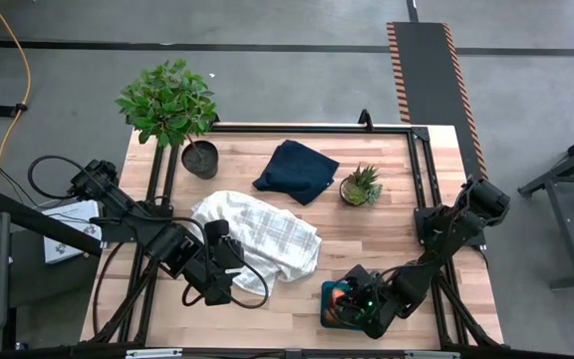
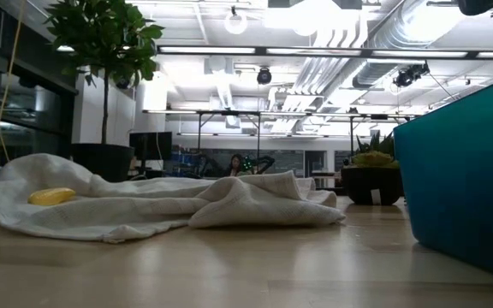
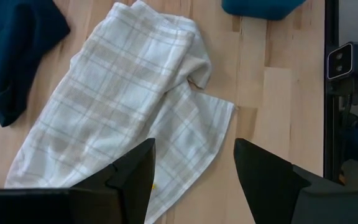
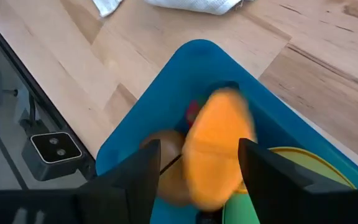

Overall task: Pick and placing Produce into tupperware
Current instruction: Put the croissant into the bin, then put the corn into the bin

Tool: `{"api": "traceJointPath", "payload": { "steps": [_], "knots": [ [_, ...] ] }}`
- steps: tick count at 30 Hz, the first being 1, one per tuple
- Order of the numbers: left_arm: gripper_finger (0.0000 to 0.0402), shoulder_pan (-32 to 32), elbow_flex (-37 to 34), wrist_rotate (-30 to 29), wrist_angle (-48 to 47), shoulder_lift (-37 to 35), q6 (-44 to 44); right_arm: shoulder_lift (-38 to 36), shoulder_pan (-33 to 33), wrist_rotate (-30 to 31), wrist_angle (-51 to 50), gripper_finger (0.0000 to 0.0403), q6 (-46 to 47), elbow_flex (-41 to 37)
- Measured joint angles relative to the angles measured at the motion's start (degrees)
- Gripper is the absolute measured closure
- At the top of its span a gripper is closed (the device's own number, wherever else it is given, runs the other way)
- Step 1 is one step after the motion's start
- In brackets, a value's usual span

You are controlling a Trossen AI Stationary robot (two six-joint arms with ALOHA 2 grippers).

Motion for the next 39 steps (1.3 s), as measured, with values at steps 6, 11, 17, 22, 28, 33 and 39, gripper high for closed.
{"api": "traceJointPath", "payload": {
  "steps": [6,11,17,22,28,33,39],
  "knots": [
    [0.0197,-0.41,0.0,-2.36,0.01,-0.41,-1.12,-0.14,0.0,1.84,2.32,0.0195,0.63,0.0],
    [0.0197,-2.18,0.0,-7.94,-0.47,-5.83,-5.32,-0.43,0.0,8.95,1.92,0.0195,-1.72,5.01],
    [0.0197,-5.52,0.02,-15.44,-9.22,-14.6,-14.39,-0.5,-1.41,13.66,-3.4,0.0195,-10.71,14.24],
    [0.0197,-8.3,0.04,-16.96,-15.53,-18.08,-23.11,-0.5,-4.09,15.46,-13.75,0.0195,-16.64,21.33],
    [0.0197,-10.69,-4.57,-17.53,-21.93,-18.5,-34.29,-0.5,-7.34,16.19,-20.91,0.0195,-21.23,25.65],
    [0.0197,-13.62,-16.34,-15.2,-18.02,-22.06,-44.65,-0.5,-8.95,16.19,-21.05,0.0195,-24.25,27.1],
    [0.0197,-14.53,-31.86,-10.55,-6.24,-29.64,-56.12,-0.5,-9.86,16.15,-21.0,0.0195,-25.97,27.74]
  ]
}}
